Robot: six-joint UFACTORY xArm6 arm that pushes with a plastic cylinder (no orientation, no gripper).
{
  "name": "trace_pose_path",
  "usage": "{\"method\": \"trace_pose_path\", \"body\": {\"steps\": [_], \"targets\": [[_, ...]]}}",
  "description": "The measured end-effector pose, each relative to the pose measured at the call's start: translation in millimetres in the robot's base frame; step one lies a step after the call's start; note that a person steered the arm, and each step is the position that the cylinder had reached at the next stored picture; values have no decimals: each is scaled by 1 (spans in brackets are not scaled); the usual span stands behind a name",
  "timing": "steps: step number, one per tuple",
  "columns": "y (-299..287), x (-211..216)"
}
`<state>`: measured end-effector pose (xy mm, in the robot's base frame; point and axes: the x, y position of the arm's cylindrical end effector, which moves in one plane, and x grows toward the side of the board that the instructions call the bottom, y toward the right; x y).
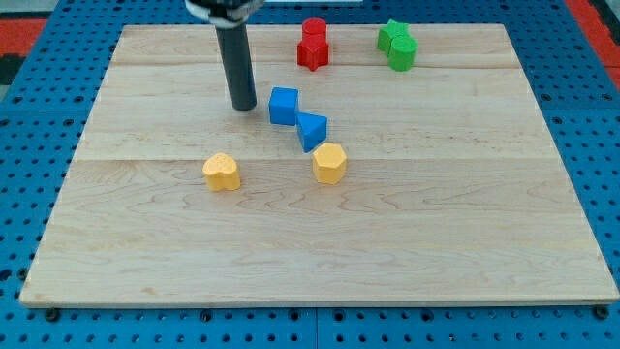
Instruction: Slightly push the blue cube downwards
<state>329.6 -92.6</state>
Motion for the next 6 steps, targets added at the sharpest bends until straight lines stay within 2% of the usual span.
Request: {"method": "trace_pose_path", "body": {"steps": [1,3,4,6], "targets": [[-16,-16],[78,-6],[52,9],[17,9]]}}
